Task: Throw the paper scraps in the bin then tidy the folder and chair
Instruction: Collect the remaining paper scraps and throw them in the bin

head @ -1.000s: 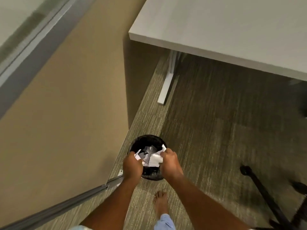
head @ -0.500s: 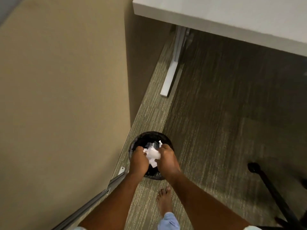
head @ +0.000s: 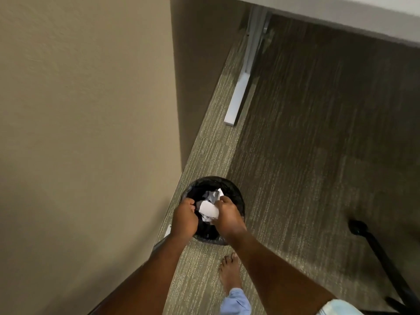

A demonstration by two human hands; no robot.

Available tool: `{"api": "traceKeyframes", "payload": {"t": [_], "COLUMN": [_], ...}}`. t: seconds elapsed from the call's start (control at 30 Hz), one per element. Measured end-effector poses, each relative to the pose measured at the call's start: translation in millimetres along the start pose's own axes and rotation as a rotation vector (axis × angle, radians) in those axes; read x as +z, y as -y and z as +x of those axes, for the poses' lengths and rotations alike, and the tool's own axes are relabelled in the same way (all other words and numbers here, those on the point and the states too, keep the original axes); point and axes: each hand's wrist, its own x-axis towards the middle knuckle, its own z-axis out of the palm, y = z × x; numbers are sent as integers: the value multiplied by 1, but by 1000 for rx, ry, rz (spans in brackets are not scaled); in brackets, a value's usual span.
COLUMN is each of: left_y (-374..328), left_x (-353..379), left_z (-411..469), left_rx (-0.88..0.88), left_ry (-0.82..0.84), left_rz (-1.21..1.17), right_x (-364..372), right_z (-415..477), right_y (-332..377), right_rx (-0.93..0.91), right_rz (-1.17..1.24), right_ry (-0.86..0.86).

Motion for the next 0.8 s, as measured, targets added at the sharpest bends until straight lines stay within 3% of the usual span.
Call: {"api": "traceKeyframes", "payload": {"t": [0.3,0.8], "left_y": [23,4], "left_x": [4,11], "left_z": [13,-18], "left_rx": [38,115], "left_ry": [-63,-17], "left_rz": [37,127], "right_x": [13,-18], "right_z": [14,-15], "right_y": [-11,-12], "right_rx": [-58,-4], "right_rz": [-31,-38], "right_ry": [98,-63]}}
